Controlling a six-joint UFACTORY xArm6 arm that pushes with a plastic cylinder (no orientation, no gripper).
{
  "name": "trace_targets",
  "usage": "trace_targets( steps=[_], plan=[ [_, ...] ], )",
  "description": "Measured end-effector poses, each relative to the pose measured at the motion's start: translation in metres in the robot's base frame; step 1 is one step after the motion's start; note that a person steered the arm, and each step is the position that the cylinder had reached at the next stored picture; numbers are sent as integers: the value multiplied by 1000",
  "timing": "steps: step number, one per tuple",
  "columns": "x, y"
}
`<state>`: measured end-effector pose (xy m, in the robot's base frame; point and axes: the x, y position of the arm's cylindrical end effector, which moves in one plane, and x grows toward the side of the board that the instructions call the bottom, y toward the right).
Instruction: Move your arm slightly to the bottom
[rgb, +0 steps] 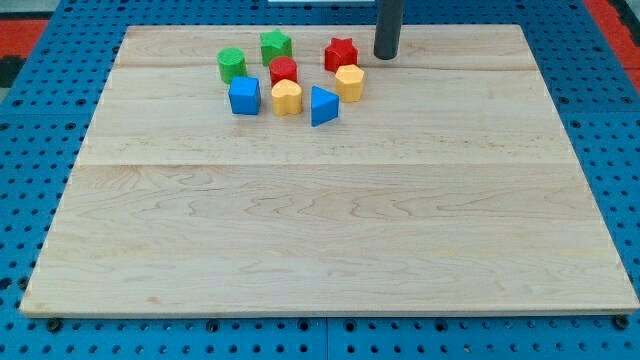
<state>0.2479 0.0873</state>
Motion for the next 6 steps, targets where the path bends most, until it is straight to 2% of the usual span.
trace_targets(
  steps=[3, 6],
  plan=[
    [-8, 11],
    [-7, 56]
  ],
)
